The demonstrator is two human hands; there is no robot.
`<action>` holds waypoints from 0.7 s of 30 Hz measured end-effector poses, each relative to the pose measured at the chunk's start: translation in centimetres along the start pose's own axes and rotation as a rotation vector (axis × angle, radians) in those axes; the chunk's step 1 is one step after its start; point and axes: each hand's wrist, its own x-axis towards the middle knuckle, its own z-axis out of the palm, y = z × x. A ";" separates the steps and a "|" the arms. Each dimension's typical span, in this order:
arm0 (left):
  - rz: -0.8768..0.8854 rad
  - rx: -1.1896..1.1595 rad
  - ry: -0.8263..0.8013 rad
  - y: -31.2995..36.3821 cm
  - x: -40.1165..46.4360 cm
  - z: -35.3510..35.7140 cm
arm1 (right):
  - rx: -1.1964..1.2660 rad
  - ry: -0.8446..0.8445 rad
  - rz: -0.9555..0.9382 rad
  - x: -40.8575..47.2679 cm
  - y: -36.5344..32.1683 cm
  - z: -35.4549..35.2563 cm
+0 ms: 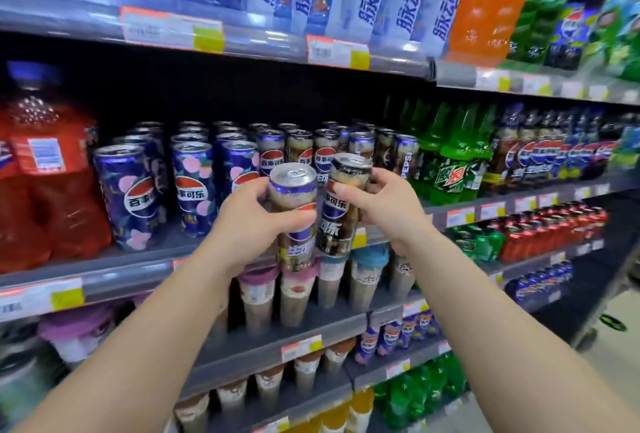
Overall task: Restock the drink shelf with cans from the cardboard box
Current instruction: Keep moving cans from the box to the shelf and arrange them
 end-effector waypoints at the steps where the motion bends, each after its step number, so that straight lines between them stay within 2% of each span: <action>1: -0.002 -0.024 0.024 0.2 0.8 0.0 | 0.001 0.001 -0.011 0.9 -0.1 0.1; 5: -0.001 -0.021 0.085 0.5 3.7 0.1 | 0.023 0.015 -0.064 3.9 -0.6 0.4; 14: -0.024 0.046 0.180 -0.4 6.1 1.1 | 0.091 -0.095 -0.076 8.2 0.8 1.8; 21: -0.053 0.263 0.290 -1.6 7.6 2.9 | 0.100 -0.185 -0.044 10.6 3.0 3.2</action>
